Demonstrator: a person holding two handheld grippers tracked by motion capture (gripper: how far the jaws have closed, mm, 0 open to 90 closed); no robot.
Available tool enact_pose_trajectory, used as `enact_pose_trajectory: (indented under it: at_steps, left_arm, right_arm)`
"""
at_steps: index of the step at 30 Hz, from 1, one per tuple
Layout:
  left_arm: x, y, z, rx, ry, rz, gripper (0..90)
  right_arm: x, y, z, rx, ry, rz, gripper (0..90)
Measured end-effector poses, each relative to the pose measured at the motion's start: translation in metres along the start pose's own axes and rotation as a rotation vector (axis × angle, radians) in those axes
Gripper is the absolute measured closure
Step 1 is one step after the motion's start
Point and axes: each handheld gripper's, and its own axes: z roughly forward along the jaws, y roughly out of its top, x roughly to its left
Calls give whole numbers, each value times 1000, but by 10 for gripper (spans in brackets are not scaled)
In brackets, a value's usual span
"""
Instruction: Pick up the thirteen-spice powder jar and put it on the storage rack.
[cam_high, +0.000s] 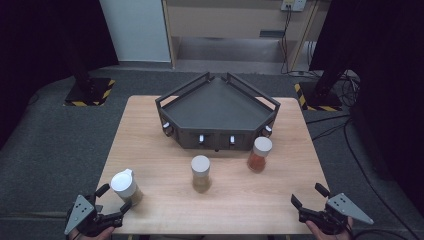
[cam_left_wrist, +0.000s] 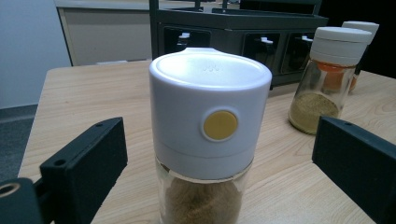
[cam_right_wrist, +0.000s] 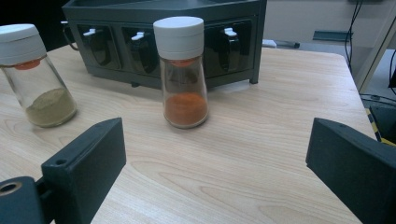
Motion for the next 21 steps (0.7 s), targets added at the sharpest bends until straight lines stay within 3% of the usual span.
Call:
enact_pose_trajectory:
  at_steps: [10, 21]
  left_arm:
    - [-2, 0, -5, 9, 15, -9, 15]
    - [-1, 0, -2, 9, -3, -7, 15]
  right_arm:
    - [-3, -1, 4, 1, 8, 7, 48]
    - [-5, -3, 3, -16, 13, 22, 49]
